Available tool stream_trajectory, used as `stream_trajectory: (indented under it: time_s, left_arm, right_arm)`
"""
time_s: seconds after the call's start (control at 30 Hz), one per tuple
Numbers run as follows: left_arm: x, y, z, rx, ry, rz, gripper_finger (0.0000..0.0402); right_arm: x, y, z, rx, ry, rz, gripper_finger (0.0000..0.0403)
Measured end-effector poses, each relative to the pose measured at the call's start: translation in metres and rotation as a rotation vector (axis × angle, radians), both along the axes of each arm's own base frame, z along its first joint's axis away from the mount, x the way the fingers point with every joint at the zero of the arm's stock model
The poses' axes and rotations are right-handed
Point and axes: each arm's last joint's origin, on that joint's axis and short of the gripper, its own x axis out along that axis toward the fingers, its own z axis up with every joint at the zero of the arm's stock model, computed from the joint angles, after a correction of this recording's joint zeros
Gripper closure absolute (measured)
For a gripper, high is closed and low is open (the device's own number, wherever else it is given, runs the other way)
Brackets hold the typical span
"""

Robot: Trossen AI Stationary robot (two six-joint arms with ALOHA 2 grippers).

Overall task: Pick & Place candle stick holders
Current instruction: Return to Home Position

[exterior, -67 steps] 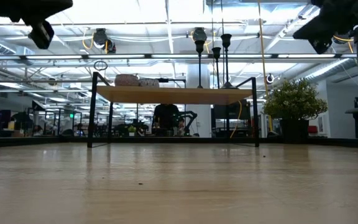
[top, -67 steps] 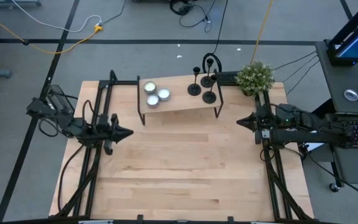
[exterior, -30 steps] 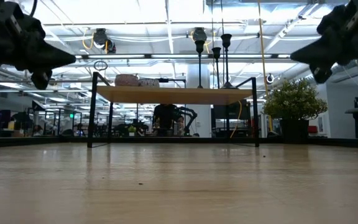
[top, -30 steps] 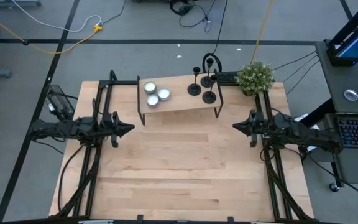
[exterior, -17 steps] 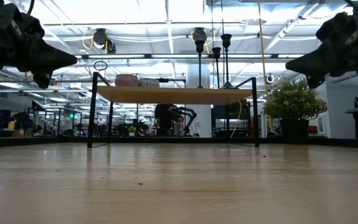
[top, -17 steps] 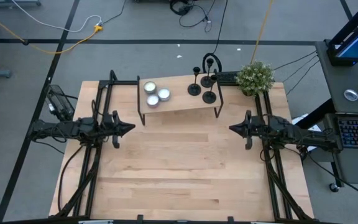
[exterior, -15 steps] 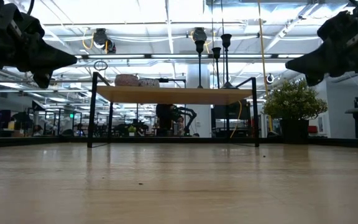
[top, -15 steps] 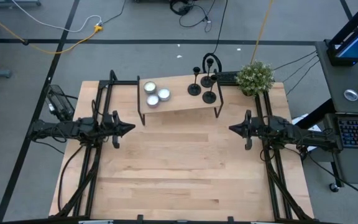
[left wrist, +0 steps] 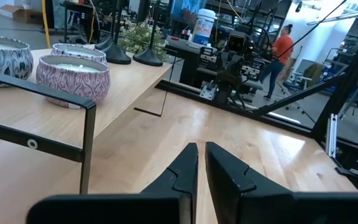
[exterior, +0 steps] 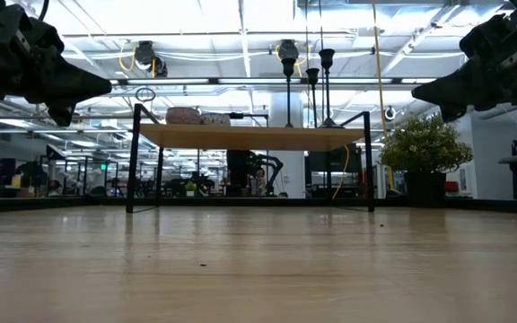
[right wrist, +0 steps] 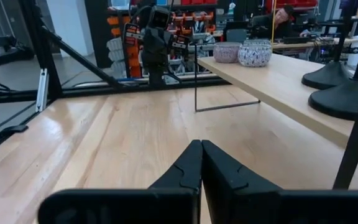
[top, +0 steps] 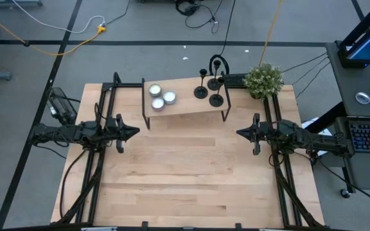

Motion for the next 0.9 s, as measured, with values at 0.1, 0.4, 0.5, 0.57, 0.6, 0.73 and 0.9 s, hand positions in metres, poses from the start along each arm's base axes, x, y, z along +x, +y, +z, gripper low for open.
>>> stream_trajectory:
  time_s: [0.1, 0.4, 0.5, 0.57, 0.6, 0.73, 0.9]
  left_arm:
    - [0.0, 0.0, 0.0, 0.0, -0.002, 0.0, 0.0364]
    - [0.0, 0.0, 0.0, -0.001, -0.005, 0.004, 0.0364]
    - [0.0, 0.0, 0.0, -0.001, -0.005, 0.004, 0.0364]
    - [0.0, 0.0, 0.0, -0.002, -0.005, 0.004, 0.0364]
    - [0.0, 0.0, 0.0, -0.001, -0.005, 0.004, 0.0364]
    - [0.0, 0.0, 0.0, -0.001, -0.005, 0.004, 0.0364]
    - [0.0, 0.0, 0.0, -0.002, -0.006, 0.003, 0.0364]
  right_arm:
    - [0.001, 0.0, 0.005, -0.006, -0.054, 0.0, 0.0403]
    - [0.0, 0.0, 0.025, -0.031, -0.263, 0.0, 0.0403]
    - [0.0, 0.0, 0.027, -0.032, -0.275, 0.0, 0.0403]
    - [0.0, 0.0, 0.026, -0.032, -0.274, 0.0, 0.0403]
    - [0.0, 0.0, 0.026, -0.032, -0.274, 0.0, 0.0403]
    - [0.0, 0.0, 0.027, -0.032, -0.276, 0.0, 0.0403]
    - [0.0, 0.0, 0.027, -0.033, -0.278, 0.0, 0.0403]
